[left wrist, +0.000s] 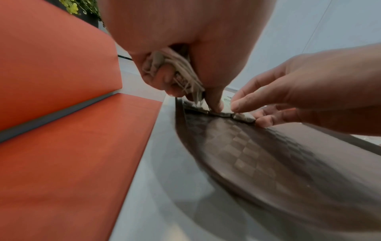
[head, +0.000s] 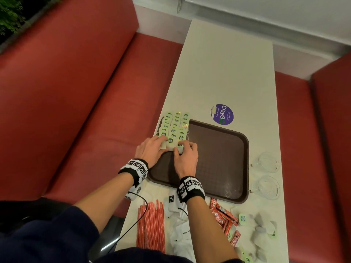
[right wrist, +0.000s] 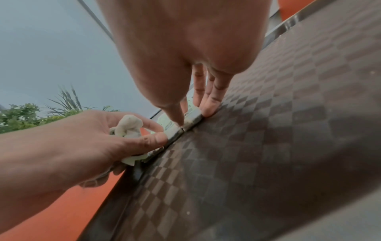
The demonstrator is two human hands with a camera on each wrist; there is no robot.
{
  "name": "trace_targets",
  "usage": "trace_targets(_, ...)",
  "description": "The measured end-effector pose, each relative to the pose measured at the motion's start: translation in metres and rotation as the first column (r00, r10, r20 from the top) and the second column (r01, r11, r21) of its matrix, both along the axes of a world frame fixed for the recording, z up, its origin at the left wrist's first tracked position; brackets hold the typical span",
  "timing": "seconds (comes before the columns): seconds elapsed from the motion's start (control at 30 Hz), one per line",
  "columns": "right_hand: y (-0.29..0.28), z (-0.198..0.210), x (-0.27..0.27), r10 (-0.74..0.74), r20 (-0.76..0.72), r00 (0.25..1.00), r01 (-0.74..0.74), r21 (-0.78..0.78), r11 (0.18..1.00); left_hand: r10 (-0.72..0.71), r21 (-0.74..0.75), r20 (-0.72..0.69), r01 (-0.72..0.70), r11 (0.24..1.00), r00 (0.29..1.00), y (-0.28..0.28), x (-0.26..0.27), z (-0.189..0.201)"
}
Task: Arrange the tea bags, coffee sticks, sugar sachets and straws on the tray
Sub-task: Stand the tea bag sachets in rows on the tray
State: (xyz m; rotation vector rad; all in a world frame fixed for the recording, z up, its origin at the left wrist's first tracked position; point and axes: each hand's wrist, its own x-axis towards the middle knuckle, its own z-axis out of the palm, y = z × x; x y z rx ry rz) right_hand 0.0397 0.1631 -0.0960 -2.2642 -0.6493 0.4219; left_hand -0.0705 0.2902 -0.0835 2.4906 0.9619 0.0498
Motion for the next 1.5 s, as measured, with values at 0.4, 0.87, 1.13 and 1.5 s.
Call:
trace_targets(0.4, 0.005, 0.001, 0.006, 0.02, 0.004, 1.0, -0.02, 0.014, 1.0, -0.048, 0.024, -0.048, 0.049, 0.999, 0.998, 0.008, 0.006, 0.01)
trace_targets(0.87, -0.069, 0.107, -0.028, 0.124, -0.445, 0.887, 0.062, 0.38, 0.923, 0.541, -0.929, 0.251, 0.043, 0.368, 0.802, -0.059, -0.042, 0.08)
trace_targets(1.13, -0.09, 0.125, -0.064, 0.178, -0.498, 0.849, 0.027, 0.377, 0.926, 0.477, -0.862, 0.309, 0.03, 0.506, 0.823, -0.096, -0.053, 0.099)
trace_targets(1.5, -0.094, 0.131, -0.047, 0.208, -0.528, 0.823, 0.052, 0.435, 0.899, 0.453, -0.888, 0.361, 0.152, 0.435, 0.815, -0.093, -0.067, 0.107)
